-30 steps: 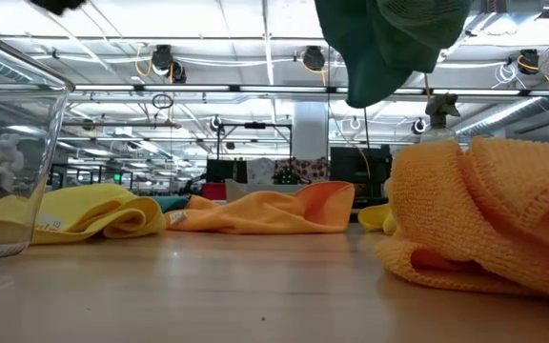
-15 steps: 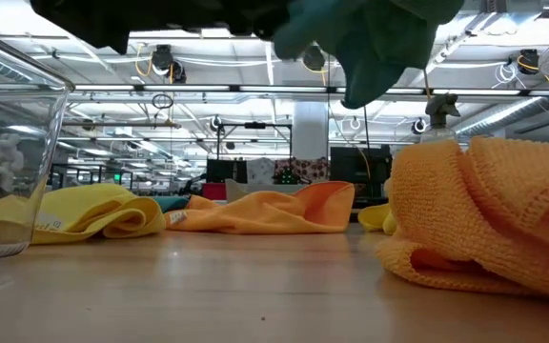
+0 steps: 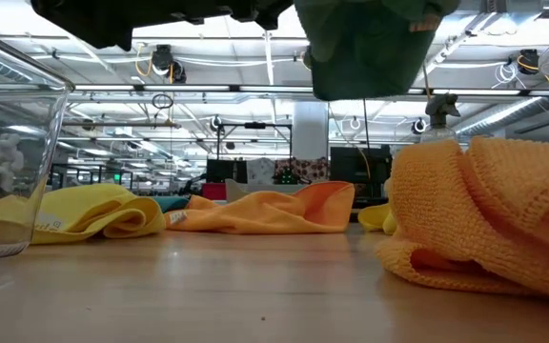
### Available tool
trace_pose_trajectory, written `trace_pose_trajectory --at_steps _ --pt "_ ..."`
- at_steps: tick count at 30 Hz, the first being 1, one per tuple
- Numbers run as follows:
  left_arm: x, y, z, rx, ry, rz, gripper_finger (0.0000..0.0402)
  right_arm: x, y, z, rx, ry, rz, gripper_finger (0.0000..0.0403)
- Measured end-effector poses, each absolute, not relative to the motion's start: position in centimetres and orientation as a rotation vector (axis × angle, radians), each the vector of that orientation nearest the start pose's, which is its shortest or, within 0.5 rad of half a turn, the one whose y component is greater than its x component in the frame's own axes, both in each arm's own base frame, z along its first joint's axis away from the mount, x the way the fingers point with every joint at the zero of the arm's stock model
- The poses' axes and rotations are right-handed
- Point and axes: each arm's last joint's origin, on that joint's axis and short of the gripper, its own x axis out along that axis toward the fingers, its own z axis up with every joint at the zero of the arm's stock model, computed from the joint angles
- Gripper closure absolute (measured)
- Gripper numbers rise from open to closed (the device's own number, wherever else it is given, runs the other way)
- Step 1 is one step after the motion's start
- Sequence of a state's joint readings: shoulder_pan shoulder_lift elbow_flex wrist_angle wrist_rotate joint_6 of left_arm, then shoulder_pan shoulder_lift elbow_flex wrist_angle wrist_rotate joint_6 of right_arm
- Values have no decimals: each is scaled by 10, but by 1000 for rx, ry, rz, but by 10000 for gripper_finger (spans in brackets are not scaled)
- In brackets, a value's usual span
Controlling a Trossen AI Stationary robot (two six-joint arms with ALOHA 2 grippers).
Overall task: Sort microfiber towel by color & place in baskets
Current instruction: Put the bottom blue microfiber cloth into the right transparent bin
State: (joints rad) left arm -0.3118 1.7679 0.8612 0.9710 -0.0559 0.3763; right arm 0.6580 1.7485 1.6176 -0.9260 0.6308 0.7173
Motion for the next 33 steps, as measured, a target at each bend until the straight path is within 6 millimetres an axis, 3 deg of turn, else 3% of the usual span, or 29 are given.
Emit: trace_pose_trajectory --at_steps 5,10,17,24,29,33 --pt "349 -110 213 360 -108 -208 386 294 212 312 63 750 -306 142" --pt "348 -111 217 357 -115 -191 386 284 221 311 117 784 -281 103" --pt "337 -125 234 338 -176 -220 386 258 234 307 103 803 -340 97" --pt "329 -136 242 348 -200 -228 386 231 257 316 15 455 -449 97" --pt "328 -137 242 352 -209 -230 386 227 261 317 72 404 -465 97" --pt "328 -137 243 351 -215 -230 387 238 262 314 64 401 -463 97"
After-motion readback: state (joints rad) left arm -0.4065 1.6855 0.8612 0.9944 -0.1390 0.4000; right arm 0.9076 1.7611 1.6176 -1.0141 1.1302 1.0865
